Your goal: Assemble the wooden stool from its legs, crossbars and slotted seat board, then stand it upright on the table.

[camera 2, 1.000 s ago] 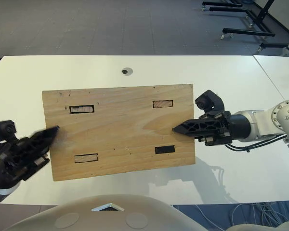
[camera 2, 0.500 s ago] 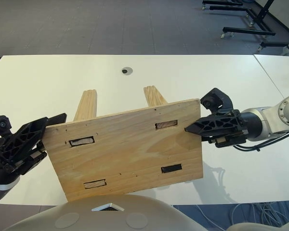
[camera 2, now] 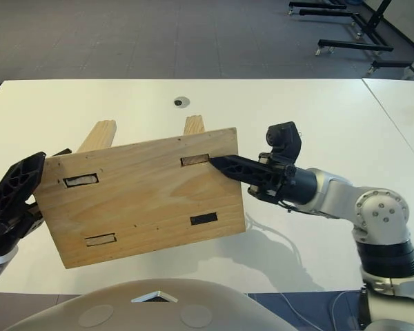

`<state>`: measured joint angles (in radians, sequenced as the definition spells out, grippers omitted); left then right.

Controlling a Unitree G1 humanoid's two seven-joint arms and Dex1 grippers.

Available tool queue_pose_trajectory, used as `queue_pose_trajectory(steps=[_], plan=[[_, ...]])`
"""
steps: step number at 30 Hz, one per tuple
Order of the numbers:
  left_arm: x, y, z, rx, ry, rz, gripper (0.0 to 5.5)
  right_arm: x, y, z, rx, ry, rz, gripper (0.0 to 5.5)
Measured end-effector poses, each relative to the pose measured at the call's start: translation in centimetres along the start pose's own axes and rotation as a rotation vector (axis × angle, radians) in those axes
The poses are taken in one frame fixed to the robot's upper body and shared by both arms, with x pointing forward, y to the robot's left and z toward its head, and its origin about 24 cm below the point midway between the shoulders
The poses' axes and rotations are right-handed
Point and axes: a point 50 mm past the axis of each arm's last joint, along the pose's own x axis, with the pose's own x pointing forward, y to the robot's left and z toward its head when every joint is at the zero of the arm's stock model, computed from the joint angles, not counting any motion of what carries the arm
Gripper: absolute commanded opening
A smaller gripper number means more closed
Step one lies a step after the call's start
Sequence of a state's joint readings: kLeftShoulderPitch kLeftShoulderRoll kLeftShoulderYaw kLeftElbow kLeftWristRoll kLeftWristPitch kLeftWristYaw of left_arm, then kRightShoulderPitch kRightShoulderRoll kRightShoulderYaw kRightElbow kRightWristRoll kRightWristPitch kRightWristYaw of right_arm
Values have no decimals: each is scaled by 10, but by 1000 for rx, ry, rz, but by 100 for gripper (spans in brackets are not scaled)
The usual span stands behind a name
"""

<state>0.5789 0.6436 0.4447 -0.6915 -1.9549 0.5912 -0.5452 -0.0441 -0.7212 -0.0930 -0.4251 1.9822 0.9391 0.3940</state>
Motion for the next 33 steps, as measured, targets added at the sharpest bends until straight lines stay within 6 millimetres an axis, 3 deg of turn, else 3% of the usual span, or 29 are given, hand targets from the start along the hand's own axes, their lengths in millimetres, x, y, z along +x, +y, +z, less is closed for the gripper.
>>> queue_pose_trajectory(steps=[6,9,12,17,21,24,26,29,33], plan=[[-2,2,3,15,-23,6,286,10,-1,-3,-7,-117,-28,139],[-11,9,13,43,-84,54,286,34,0,-10,24,-215,-75,138],[-23,14,30,95,-188,110,286,59,13,-15,19,-227,-139,138],[-40,20,37,123,-289,182,286,89,33,-13,13,-261,-267,137],[-36,21,26,84,-229,169,286,82,27,10,220,-500,-434,136],[-26,13,21,91,-163,117,286,54,19,29,480,-769,-533,135],[-20,7,21,127,-113,95,286,35,26,36,576,-925,-525,133],[-14,4,24,158,-98,81,286,40,36,33,556,-909,-480,132],[-4,1,22,168,-72,75,286,40,12,13,415,-751,-582,132]])
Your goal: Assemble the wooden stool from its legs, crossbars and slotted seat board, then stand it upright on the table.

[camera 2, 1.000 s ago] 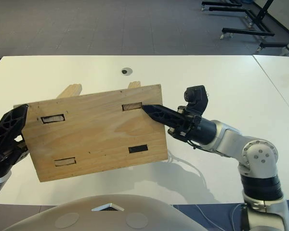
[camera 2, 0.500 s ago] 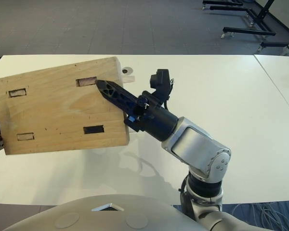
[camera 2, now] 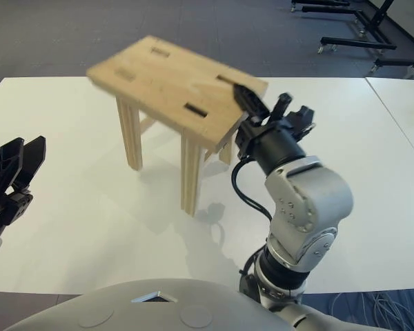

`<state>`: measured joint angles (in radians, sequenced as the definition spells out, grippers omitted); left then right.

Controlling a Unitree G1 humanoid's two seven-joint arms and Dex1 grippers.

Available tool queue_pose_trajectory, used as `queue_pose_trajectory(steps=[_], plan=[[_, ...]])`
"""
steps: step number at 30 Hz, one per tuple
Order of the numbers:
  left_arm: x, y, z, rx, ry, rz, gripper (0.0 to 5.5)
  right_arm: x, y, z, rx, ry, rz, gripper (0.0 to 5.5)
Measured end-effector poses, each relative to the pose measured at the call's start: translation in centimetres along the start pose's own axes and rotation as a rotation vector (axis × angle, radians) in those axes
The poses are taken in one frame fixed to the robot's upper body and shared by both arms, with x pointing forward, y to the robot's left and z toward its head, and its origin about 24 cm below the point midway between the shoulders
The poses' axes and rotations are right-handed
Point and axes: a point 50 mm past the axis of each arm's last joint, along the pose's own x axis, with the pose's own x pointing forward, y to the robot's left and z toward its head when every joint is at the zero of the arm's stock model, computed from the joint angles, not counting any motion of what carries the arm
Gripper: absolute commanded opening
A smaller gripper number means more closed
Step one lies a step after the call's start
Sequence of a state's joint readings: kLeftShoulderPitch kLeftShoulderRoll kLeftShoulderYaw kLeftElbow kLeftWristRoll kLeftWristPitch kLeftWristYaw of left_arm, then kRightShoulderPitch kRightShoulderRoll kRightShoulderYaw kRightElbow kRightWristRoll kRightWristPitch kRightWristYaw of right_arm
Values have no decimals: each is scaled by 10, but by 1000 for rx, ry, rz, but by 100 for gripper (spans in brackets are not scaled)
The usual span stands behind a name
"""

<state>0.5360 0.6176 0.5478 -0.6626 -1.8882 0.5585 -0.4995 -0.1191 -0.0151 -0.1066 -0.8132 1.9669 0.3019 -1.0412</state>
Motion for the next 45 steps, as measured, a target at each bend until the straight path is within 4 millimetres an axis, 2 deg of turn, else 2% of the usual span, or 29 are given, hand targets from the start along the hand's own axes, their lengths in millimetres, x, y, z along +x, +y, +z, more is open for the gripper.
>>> queue_pose_trajectory(steps=[3,8,9,13,20,24,27,31,32,35,37,42,45], plan=[[2,1,-3,-15,17,-1,286,-1,-4,1,-95,37,81,132],[2,3,-5,-14,39,-2,286,-2,-8,-2,-156,87,146,132],[2,3,-6,-13,41,-2,286,-2,-9,-2,-155,92,150,169],[-2,5,-11,-24,54,6,286,-1,-21,-1,-152,99,73,229],[-13,11,-16,-50,69,7,286,0,-21,-4,-126,98,53,361],[-19,15,-16,-48,71,7,286,-1,-15,-6,-124,98,115,425],[-22,16,-17,-49,68,1,286,-3,-17,3,-214,126,199,475],[-25,17,-17,-52,60,-5,286,-9,-34,37,-383,287,324,525],[-25,17,-17,-53,59,-13,286,-14,-40,48,-414,386,345,525],[-26,20,-14,-38,57,-15,286,-32,-47,70,-408,617,373,525],[-22,22,-10,-2,76,-37,286,-46,-42,79,-393,752,385,525],[-9,18,-7,92,126,-102,286,-63,-24,74,-457,884,437,525],[7,10,-3,141,158,-180,286,-73,-20,46,-454,1059,506,525]])
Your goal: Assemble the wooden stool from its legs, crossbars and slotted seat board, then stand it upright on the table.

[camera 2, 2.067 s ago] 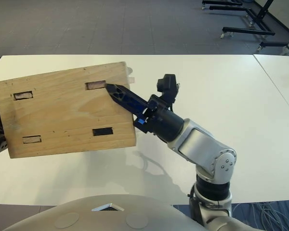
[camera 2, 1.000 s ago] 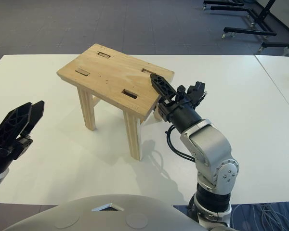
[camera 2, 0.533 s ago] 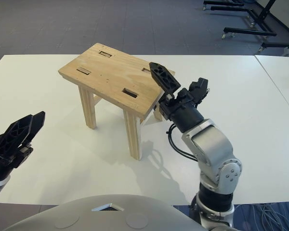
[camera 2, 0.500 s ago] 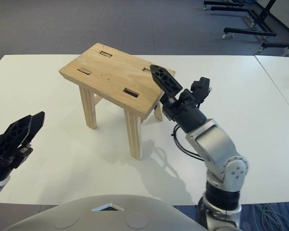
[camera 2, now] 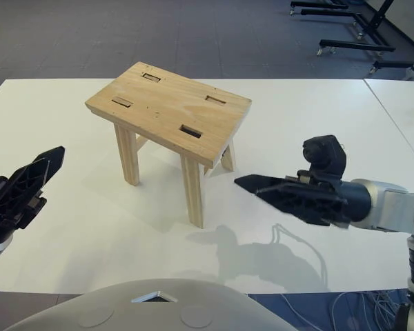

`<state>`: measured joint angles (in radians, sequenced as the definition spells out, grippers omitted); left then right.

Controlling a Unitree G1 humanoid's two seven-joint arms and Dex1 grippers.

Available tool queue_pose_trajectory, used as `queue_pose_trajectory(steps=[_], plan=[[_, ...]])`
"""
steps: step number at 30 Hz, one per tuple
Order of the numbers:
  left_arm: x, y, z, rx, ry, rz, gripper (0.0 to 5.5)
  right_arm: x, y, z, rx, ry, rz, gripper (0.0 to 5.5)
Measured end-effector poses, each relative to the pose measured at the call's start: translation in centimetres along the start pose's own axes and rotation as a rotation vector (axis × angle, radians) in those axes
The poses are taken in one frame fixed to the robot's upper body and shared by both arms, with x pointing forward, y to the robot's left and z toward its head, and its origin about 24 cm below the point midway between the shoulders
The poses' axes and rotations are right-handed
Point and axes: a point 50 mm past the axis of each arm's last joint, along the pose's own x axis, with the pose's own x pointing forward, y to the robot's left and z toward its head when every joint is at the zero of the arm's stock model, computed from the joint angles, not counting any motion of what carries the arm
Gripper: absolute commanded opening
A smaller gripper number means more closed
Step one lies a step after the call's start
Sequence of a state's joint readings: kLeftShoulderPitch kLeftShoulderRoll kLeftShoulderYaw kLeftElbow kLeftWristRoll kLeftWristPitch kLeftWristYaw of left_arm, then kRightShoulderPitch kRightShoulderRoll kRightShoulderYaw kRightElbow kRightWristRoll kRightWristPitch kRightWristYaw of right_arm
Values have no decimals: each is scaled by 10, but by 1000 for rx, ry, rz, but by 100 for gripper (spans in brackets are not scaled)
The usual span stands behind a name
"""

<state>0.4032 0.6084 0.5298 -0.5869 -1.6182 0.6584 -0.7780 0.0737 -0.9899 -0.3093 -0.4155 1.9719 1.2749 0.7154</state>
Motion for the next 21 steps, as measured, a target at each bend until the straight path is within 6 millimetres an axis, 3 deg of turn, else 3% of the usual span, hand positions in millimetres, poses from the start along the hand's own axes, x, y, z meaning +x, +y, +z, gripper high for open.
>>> queue_pose_trajectory(steps=[4,8,12,15,18,21], plan=[[19,2,3,7,38,-51,286,32,-16,-16,25,-9,15,525],[32,6,7,1,74,-88,286,61,-39,-13,-5,-94,-91,525],[36,13,6,15,116,-77,286,77,-64,-8,-142,-160,-265,525],[42,34,4,79,131,34,286,76,-91,9,-202,-278,-405,525],[56,65,-6,100,171,124,286,86,-106,20,-248,-321,-417,525],[71,76,-4,157,180,123,286,90,-115,34,-332,-345,-449,525]])
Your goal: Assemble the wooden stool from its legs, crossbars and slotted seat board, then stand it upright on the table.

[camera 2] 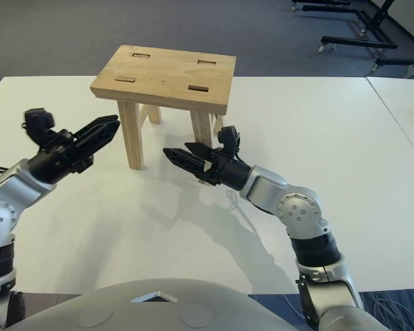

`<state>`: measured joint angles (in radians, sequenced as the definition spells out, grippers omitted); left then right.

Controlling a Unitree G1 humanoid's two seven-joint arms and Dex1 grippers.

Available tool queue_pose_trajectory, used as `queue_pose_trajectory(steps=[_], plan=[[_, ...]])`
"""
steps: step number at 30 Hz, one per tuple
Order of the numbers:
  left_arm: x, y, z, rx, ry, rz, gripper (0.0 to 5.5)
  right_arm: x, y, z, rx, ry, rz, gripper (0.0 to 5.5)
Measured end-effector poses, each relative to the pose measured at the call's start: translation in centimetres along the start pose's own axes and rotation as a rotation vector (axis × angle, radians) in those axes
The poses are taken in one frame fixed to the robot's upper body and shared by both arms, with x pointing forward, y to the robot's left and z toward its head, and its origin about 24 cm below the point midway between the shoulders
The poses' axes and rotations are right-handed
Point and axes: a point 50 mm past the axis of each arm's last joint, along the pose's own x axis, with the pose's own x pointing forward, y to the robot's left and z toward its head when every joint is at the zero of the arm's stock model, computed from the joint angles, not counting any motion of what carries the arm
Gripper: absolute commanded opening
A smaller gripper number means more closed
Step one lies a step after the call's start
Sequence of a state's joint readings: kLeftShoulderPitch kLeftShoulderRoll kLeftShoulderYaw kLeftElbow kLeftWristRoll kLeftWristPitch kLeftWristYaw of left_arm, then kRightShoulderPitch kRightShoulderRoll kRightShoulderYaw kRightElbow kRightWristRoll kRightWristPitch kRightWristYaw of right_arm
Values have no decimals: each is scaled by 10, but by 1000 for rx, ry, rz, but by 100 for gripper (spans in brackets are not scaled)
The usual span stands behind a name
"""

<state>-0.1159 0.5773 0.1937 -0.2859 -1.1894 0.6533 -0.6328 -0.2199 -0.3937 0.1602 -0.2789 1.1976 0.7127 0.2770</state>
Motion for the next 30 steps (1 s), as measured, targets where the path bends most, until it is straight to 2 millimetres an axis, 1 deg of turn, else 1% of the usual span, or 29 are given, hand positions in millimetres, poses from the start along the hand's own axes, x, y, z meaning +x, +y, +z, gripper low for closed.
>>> queue_pose_trajectory(steps=[2,3,5,8,12,14,16,18,20,22,25,26,27,28,30], plan=[[7,8,2,66,-9,47,286,11,-5,9,-64,-47,-23,525],[8,15,-1,88,-18,98,286,16,-8,13,-90,-75,-32,525],[10,22,-6,113,-24,147,286,21,-10,15,-123,-98,-35,525],[16,26,-16,128,-27,182,286,23,-18,21,-209,-109,-62,525],[23,30,-16,179,-70,240,286,22,-14,28,-231,-144,-14,525],[26,24,-16,197,-98,253,286,19,-5,30,-240,-159,28,525],[25,15,-16,223,-121,258,286,13,2,27,-225,-165,57,525],[17,1,-23,231,-152,286,286,2,10,20,-203,-173,79,525],[13,-8,-25,224,-200,329,286,-5,14,20,-210,-197,71,525],[11,-17,-25,244,-228,365,286,-11,15,28,-223,-247,50,525],[12,-28,-19,366,-277,418,286,-20,18,43,-240,-369,32,525],[13,-31,-17,404,-295,437,286,-23,18,49,-270,-423,-6,525],[16,-32,-18,460,-307,471,286,-27,13,58,-341,-487,-102,525],[18,-31,-19,502,-313,504,286,-30,8,61,-398,-524,-188,525],[20,-28,-23,581,-305,569,286,-31,3,58,-516,-551,-300,525]])
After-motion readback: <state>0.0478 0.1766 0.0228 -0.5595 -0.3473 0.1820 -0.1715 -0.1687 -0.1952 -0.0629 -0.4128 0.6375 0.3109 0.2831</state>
